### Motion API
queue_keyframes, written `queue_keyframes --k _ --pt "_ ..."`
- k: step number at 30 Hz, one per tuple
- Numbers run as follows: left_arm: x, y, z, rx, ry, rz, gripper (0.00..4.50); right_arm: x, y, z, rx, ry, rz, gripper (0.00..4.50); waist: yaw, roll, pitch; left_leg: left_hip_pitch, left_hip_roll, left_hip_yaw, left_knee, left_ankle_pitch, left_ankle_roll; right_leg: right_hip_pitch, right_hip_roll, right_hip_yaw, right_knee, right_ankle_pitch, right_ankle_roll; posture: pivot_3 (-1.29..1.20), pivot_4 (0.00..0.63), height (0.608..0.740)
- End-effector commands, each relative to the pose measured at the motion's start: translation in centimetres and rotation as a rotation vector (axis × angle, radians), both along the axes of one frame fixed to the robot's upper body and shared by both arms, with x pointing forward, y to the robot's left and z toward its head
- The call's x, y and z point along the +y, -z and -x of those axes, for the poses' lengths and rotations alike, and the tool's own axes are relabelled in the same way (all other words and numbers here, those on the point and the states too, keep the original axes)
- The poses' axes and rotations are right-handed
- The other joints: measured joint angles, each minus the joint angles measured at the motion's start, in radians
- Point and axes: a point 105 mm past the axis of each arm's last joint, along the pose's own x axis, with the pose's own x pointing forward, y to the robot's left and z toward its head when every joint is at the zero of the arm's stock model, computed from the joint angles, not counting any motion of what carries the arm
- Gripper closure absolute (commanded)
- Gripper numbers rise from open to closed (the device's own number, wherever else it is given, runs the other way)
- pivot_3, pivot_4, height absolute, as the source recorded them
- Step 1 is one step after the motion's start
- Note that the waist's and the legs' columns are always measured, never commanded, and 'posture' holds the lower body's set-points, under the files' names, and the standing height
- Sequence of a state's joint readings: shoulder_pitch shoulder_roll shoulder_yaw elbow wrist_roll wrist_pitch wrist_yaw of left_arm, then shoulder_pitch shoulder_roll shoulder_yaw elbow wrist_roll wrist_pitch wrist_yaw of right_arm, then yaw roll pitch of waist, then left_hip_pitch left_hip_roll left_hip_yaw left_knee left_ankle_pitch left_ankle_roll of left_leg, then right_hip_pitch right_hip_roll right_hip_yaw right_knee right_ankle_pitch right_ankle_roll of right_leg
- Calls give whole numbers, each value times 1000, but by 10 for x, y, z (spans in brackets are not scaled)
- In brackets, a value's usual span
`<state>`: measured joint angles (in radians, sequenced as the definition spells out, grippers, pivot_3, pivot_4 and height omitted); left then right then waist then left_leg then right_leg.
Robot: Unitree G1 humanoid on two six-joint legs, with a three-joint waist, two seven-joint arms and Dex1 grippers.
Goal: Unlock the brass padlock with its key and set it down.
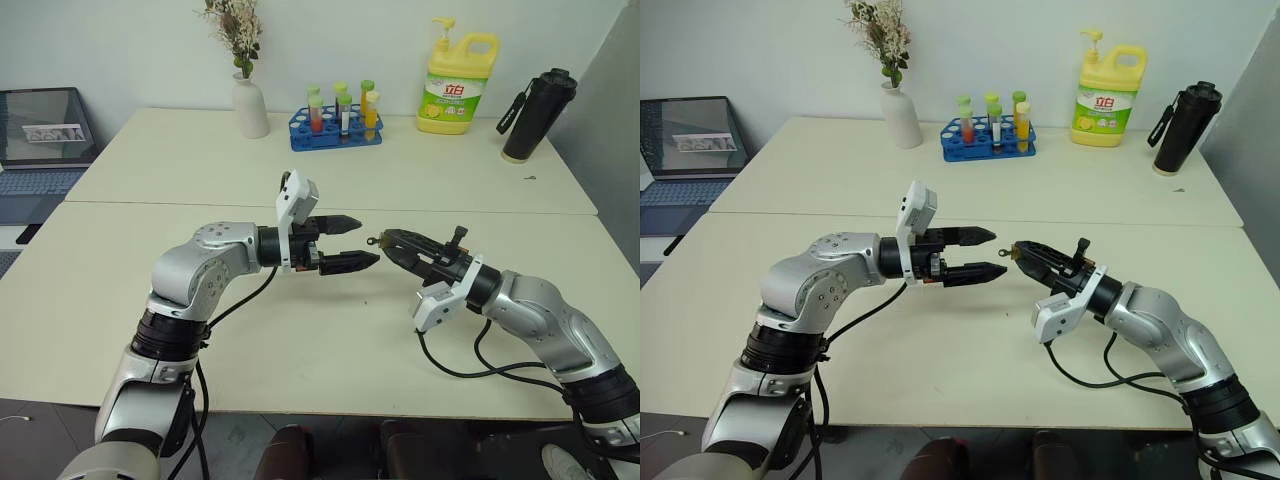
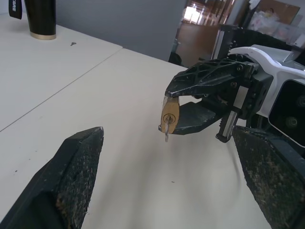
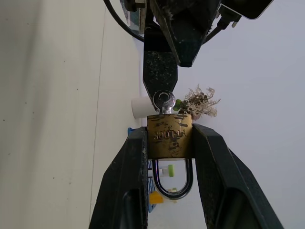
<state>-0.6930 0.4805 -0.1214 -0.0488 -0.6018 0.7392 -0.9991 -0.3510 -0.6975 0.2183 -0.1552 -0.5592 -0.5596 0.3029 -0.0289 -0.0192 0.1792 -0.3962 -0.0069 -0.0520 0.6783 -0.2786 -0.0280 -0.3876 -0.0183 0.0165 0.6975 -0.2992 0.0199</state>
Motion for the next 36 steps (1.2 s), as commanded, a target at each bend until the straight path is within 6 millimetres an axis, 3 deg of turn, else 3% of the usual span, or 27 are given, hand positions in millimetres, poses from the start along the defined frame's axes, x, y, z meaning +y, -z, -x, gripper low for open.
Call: queue_keyframes --k 1,4,17,36 --pt "-6 -11 -1 -49 28 14 0 -1 -14 2 -38 -7 -43 3568 0 0 0 0 0 0 0 0 0 0 0 0 0 0 0 0 150 740" --pt "-7 -10 -1 -52 37 8 567 -1 -14 2 -37 -6 -43 3568 0 0 0 0 0 0 0 0 0 0 0 0 0 0 0 0 150 740" --pt "-14 -8 1 -56 96 0 4486 0 -14 3 -29 -13 -44 3568 0 0 0 0 0 0 0 0 0 0 0 0 0 0 0 0 150 740" --pt "-16 -6 1 -73 104 1 4500 0 -11 5 -8 -29 -32 3568 0 0 0 0 0 0 0 0 0 0 0 0 0 0 0 0 150 740"
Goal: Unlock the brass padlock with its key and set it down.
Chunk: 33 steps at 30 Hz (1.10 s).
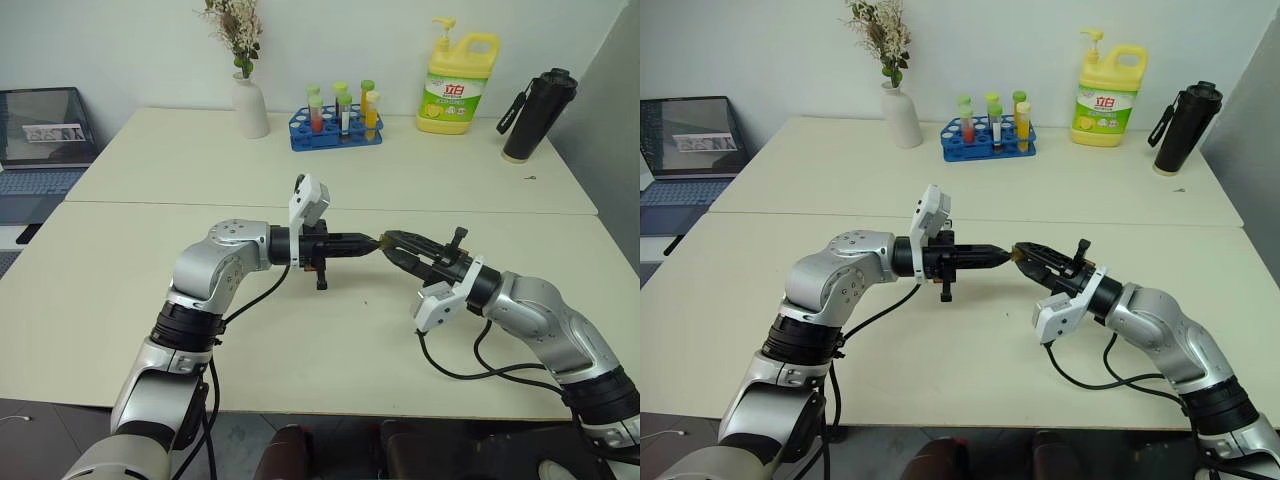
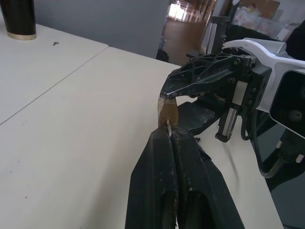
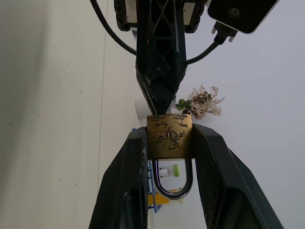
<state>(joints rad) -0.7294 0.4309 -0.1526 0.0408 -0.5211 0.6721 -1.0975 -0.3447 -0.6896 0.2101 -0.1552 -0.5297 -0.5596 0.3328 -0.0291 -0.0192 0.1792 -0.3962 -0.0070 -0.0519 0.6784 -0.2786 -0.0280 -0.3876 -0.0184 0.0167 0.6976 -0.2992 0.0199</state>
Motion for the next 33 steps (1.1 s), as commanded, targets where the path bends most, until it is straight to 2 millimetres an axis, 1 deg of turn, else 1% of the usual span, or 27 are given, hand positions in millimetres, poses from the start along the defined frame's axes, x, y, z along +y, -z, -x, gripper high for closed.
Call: queue_keyframes --k 1,5,8,13,22,24,26,33 --pt "-4 -13 5 -70 37 19 4500 1 -11 5 -35 -23 -20 3568 0 0 0 0 0 0 0 0 0 0 0 0 0 0 0 0 150 740" --pt "-4 -17 6 -175 49 13 4500 0 -11 4 -28 -22 -21 3568 0 0 0 0 0 0 0 0 0 0 0 0 0 0 0 0 150 740" --pt "-5 -17 9 -250 73 -13 4500 0 -11 4 -24 -20 -22 3568 0 0 0 0 0 0 0 0 0 0 0 0 0 0 0 0 150 740" --pt "-8 -18 15 -297 105 -14 4500 0 -10 4 -16 -20 -26 3568 0 0 0 0 0 0 0 0 0 0 0 0 0 0 0 0 150 740" --pt "-7 -7 24 -556 194 -116 4500 0 -9 3 1 -16 -36 3568 0 0 0 0 0 0 0 0 1 0 0 0 0 0 0 0 150 740" --pt "-8 -7 25 -655 211 -139 4500 0 -9 3 4 -16 -40 3568 0 0 0 0 0 0 0 0 1 0 0 0 0 0 0 0 150 740" --pt "-10 -7 25 -715 218 -143 4500 -1 -10 3 6 -15 -43 3568 1 0 0 0 0 0 0 0 1 0 0 0 0 0 0 0 150 740" --pt "-11 -11 21 -811 201 -133 4500 0 -10 3 6 -17 -46 3568 1 0 0 0 0 0 0 -2 4 0 0 0 0 0 0 0 150 740"
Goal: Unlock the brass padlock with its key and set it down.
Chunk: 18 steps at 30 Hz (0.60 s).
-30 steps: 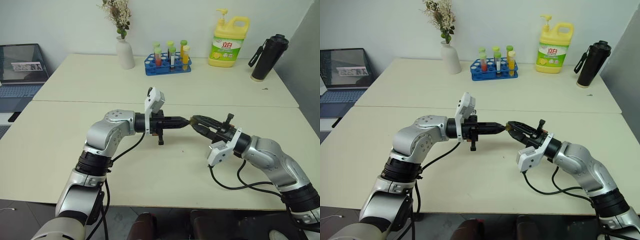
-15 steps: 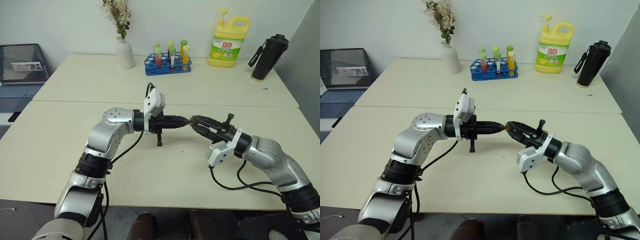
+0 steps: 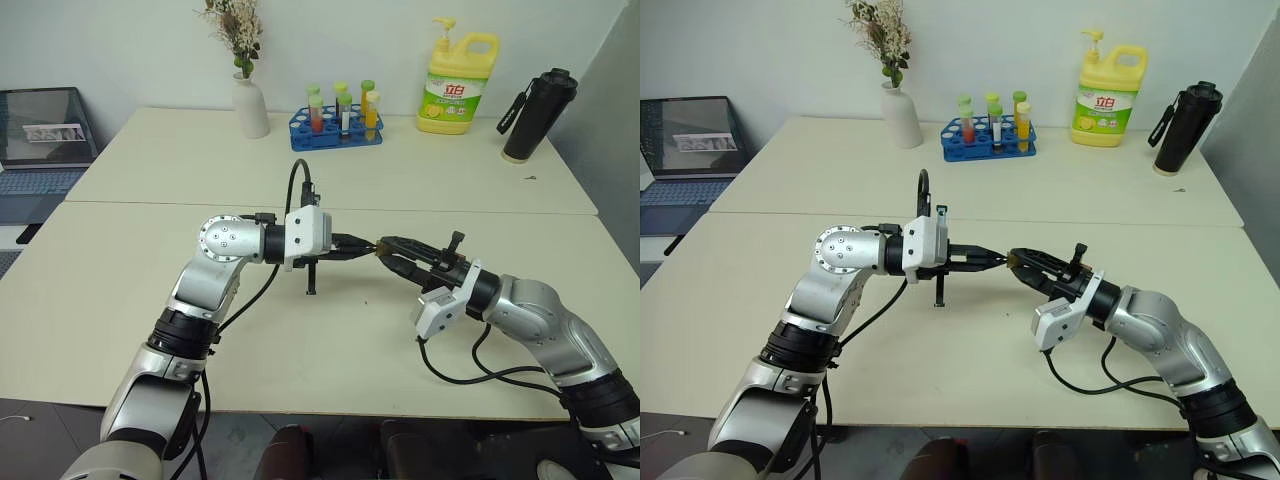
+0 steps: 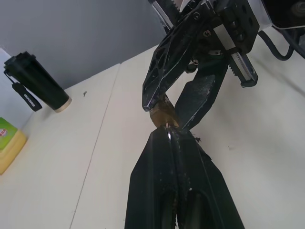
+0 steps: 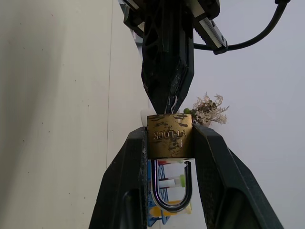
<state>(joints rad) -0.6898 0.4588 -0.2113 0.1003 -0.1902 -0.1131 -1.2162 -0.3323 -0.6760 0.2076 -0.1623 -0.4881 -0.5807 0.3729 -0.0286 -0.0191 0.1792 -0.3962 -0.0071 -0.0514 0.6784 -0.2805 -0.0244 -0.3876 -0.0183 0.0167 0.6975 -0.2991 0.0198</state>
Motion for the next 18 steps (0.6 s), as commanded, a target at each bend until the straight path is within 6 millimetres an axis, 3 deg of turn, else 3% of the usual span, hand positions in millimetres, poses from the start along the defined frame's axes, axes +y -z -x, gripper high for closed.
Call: queue_keyframes --k 1,6,9,17,18 --pt "-15 -8 10 -61 84 12 4500 -3 -12 -3 -27 22 -33 3568 0 0 0 0 0 0 0 0 0 0 0 0 0 0 0 0 150 740" --pt "-16 -11 10 84 60 72 4500 -3 -12 -3 -25 22 -35 3568 -1 0 0 0 0 0 0 0 0 0 0 0 0 0 0 0 150 740" --pt "-15 -9 9 143 49 63 3903 -3 -12 -3 -24 22 -37 3568 -1 0 0 0 0 0 0 0 0 0 0 0 0 0 0 0 150 740" --pt "-8 -15 -8 425 -110 135 1454 -3 -13 -3 -22 30 -47 3568 -1 0 0 0 0 -1 0 0 0 0 0 0 0 0 0 0 150 740" --pt "-8 -18 -8 452 -113 156 1416 -3 -13 -3 -22 30 -47 3568 -2 0 0 0 0 -1 0 0 0 0 0 0 0 0 0 0 150 740"
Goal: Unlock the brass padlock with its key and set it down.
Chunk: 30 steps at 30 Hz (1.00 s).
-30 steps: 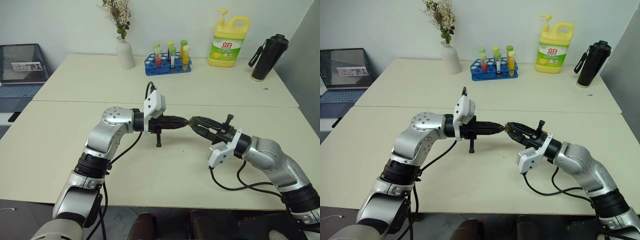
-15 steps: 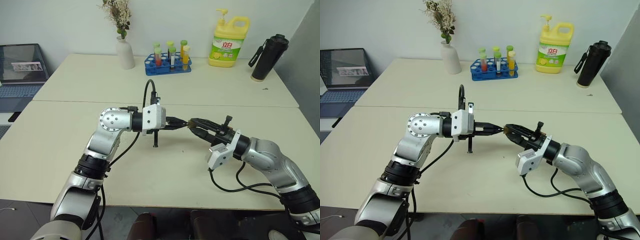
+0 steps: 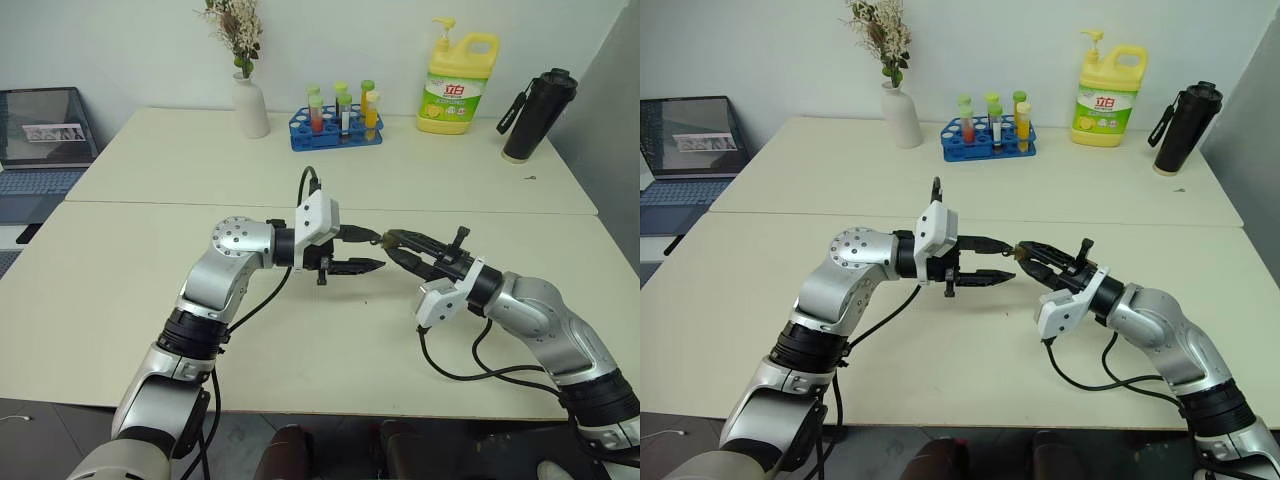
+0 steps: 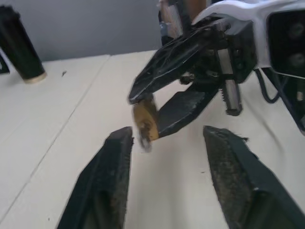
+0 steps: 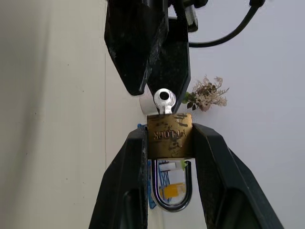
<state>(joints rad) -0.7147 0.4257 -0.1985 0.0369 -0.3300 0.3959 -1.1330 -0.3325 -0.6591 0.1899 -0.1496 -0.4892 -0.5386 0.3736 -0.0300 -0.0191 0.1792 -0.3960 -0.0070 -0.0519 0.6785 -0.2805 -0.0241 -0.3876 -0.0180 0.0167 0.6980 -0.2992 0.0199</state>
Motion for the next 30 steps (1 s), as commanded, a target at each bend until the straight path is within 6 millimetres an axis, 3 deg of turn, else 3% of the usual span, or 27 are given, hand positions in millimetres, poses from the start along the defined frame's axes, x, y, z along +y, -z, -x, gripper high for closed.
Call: queue_keyframes --k 1,9,29,30 --pt "-2 -26 4 55 -7 95 1416 2 -12 5 -39 -22 -22 3568 0 0 0 0 0 0 0 0 0 0 0 0 0 0 0 0 150 740" --pt "-8 -33 13 198 13 152 1416 4 -13 4 -40 -32 -24 3568 1 0 0 0 0 0 0 2 -3 0 0 0 0 0 0 0 150 740" --pt "-18 -18 8 193 -5 83 1416 6 -13 9 -52 -52 -18 3568 0 0 0 0 0 0 0 2 -4 0 0 0 0 0 0 0 150 740" --pt "-18 -17 9 192 3 79 1600 6 -13 9 -54 -52 -16 3568 1 0 0 0 0 0 0 2 -4 0 0 0 0 0 0 0 150 740"
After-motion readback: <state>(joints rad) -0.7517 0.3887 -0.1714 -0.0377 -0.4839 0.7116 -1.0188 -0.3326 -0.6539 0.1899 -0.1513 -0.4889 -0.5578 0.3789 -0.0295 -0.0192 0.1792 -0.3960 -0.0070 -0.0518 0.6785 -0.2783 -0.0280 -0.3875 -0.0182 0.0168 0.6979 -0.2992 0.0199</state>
